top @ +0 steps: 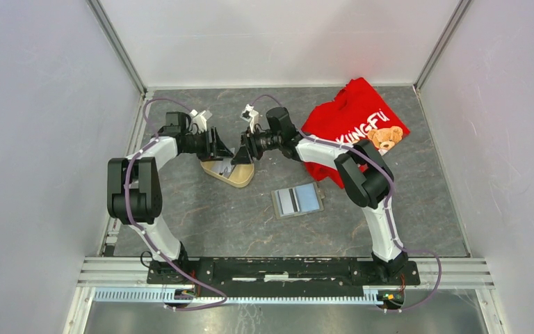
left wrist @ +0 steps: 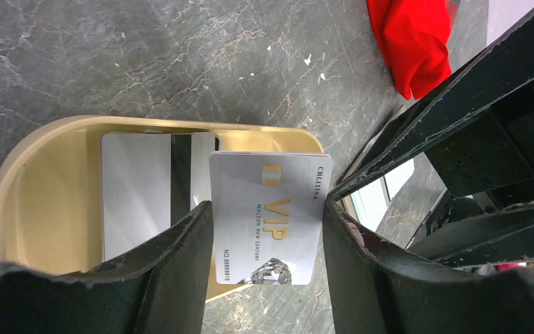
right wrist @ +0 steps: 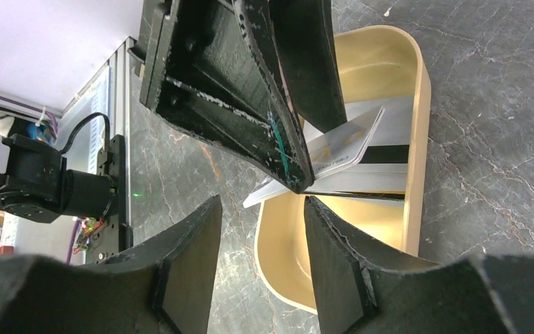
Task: Put the credit cards into the card holder
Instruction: Pick up the credit card from the storage box.
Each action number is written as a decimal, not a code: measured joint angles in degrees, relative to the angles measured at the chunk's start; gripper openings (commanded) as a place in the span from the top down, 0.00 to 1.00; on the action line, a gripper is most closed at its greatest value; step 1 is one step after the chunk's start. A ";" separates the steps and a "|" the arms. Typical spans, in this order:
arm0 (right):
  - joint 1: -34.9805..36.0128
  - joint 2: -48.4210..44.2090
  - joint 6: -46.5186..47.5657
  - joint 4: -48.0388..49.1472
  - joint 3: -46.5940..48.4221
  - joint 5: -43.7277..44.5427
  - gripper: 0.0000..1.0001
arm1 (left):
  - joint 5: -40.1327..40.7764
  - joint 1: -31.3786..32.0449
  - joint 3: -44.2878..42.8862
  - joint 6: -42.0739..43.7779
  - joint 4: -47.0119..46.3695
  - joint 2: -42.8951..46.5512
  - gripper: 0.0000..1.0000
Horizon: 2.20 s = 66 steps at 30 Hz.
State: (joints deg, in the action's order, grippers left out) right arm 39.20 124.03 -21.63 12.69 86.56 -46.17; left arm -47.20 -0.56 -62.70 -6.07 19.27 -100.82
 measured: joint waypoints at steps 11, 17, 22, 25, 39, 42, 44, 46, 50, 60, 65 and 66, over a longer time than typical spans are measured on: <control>0.07 0.68 3.65 -2.69 1.27 -1.55 0.43 | -1.49 -1.36 1.33 -1.44 -1.77 0.00 0.64; 0.07 2.73 -0.37 1.03 1.29 -3.10 0.41 | -2.64 -1.36 3.10 -3.32 -2.99 0.00 0.64; 0.07 4.48 -1.22 1.09 1.36 -3.08 0.41 | -2.93 -1.60 3.13 -4.02 -3.56 0.00 0.64; 0.09 4.83 -1.44 1.01 1.44 -3.10 0.42 | -2.97 -1.90 3.13 -4.17 -3.85 0.00 0.63; 0.07 6.21 -2.75 1.36 3.63 -3.10 0.46 | -4.04 -2.01 3.13 -4.22 -4.48 0.00 0.62; 0.07 6.21 -2.54 1.36 3.63 -3.08 0.47 | -4.11 -2.16 3.15 -4.22 -4.48 0.00 0.61; 0.07 6.21 -2.54 1.36 3.63 -3.10 0.47 | -4.13 -2.29 3.15 -4.24 -4.48 0.00 0.61; 0.07 6.21 -2.54 1.36 3.63 -3.10 0.48 | -4.13 -2.38 3.15 -4.24 -4.48 0.00 0.61; 0.02 6.21 -2.58 1.38 3.63 -3.13 0.50 | -4.15 -2.49 3.15 -4.48 -4.52 0.00 0.61; -0.09 6.21 -2.60 1.38 3.63 -3.30 0.53 | -4.39 -2.62 3.54 -5.20 -4.98 0.00 0.58; -0.22 6.21 -2.60 1.40 3.63 -3.30 0.54 | -4.44 -2.71 3.54 -5.27 -5.31 0.00 0.55; -0.24 6.21 -2.60 1.40 3.63 -3.30 0.55 | -4.42 -2.71 3.54 -5.27 -5.33 0.00 0.55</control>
State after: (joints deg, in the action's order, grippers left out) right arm 38.96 130.23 -24.23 14.09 90.19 -49.47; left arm -51.62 -3.27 -59.16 -11.33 13.93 -100.82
